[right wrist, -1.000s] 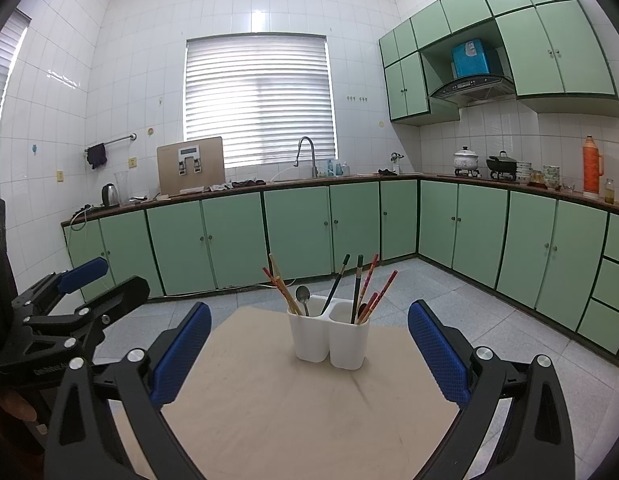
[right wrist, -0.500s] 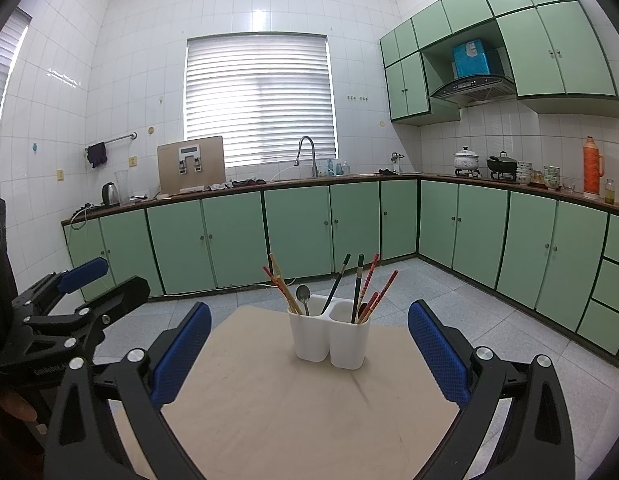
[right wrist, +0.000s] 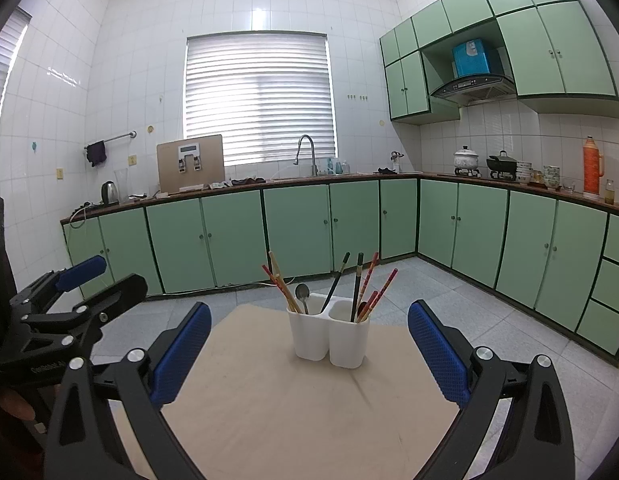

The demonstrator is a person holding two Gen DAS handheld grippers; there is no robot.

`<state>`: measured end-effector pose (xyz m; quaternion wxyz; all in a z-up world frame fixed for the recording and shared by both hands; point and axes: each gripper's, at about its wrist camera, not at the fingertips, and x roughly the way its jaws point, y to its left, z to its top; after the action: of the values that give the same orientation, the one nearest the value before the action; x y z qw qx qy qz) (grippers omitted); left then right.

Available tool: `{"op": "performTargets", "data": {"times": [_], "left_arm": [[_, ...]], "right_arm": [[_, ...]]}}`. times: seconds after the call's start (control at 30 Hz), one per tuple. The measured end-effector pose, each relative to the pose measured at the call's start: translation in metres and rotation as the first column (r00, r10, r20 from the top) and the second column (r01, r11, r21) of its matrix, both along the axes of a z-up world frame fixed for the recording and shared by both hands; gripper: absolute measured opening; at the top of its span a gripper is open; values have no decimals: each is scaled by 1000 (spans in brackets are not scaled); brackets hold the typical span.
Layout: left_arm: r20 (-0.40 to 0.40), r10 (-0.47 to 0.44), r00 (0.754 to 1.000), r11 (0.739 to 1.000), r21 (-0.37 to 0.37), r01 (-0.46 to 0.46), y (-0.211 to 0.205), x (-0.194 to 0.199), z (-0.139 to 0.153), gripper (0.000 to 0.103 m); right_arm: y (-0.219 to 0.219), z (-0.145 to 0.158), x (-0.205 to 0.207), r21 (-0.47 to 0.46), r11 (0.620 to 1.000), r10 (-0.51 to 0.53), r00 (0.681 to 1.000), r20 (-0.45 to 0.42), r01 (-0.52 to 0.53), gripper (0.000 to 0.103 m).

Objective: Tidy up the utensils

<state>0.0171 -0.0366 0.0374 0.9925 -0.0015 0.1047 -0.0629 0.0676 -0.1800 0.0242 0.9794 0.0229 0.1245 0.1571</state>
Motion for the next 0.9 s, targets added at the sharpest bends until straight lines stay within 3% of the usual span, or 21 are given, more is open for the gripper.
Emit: {"op": "performTargets", "data": {"times": [0.9], "left_arm": [[-6,7,1000,1000,-6,-7,1,1,-4,97]], "right_arm": [[-2,-3,1,-2,1000,-3,1000,-4,3,97]]}}
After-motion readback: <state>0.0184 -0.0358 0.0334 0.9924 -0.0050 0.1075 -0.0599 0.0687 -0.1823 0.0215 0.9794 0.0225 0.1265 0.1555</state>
